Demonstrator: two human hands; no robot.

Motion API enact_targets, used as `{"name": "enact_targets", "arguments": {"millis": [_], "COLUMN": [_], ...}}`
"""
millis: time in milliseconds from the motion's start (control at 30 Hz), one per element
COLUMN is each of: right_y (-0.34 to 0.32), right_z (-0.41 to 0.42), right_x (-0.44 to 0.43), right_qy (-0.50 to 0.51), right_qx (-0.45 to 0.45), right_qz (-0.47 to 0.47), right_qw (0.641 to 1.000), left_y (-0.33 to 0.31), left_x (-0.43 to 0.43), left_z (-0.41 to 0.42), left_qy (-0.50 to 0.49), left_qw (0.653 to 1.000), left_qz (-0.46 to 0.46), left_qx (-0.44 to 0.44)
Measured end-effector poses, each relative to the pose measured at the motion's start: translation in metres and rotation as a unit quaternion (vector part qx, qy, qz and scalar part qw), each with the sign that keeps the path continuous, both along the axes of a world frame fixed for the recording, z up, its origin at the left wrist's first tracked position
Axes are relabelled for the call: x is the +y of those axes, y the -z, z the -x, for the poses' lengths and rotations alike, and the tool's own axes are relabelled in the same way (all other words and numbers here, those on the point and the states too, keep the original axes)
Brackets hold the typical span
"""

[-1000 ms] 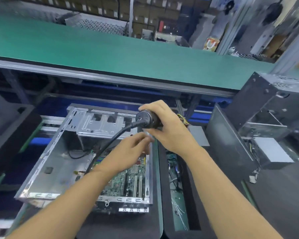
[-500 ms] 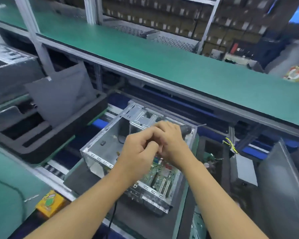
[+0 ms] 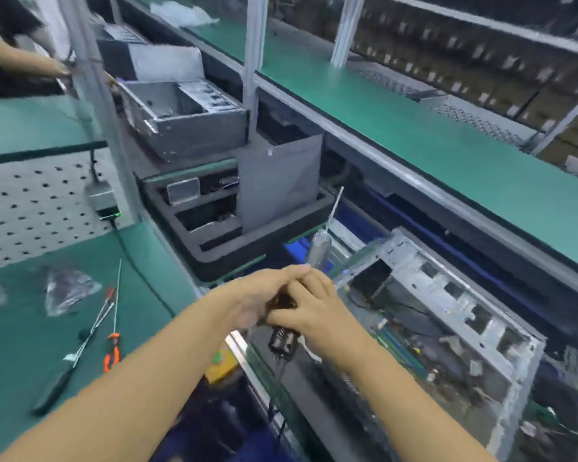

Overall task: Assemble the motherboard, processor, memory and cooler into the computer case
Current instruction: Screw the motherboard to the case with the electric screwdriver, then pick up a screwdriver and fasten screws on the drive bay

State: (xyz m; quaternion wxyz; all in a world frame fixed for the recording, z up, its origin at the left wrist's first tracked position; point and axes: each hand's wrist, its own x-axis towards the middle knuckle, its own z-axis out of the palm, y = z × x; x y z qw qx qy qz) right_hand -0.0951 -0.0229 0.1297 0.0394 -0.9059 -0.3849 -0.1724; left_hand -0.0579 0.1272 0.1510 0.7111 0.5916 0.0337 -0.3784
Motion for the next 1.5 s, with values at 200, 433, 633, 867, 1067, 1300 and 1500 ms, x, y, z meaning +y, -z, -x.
{"name": "enact_targets", "arguments": {"millis": [200, 433, 633, 867, 1067, 1300, 1500], "right_y": [0.048, 0.12, 0.185, 0.229, 0.244, 0.254, 0.248], "right_z": [-0.039, -0.037, -0.056, -0.084, -0.109, -0.11, -0.111], "right_x": [0.101, 0.193, 0.259, 0.293, 0.312, 0.315, 0.318], "right_qy": [-0.062, 0.042, 0.189, 0.225, 0.265, 0.301, 0.328], "right_qx": [0.037, 0.367, 0.589, 0.595, 0.587, 0.565, 0.516], "right_qz": [0.031, -0.29, -0.265, -0.238, -0.246, -0.223, -0.102], "right_qw": [0.997, 0.883, 0.739, 0.734, 0.724, 0.735, 0.785], "left_y": [0.043, 0.123, 0.205, 0.264, 0.275, 0.28, 0.279], "left_x": [0.112, 0.21, 0.237, 0.274, 0.29, 0.292, 0.286], "left_z": [-0.024, -0.032, -0.024, -0.041, -0.05, -0.05, -0.042], "left_qy": [-0.098, -0.205, -0.266, -0.142, -0.059, -0.068, -0.067], "left_qw": [0.991, 0.976, 0.953, 0.926, 0.874, 0.828, 0.801], "left_qz": [0.019, 0.018, -0.083, -0.35, -0.456, -0.546, -0.594], "left_qx": [0.085, 0.075, 0.116, -0.019, -0.157, -0.105, 0.017]}}
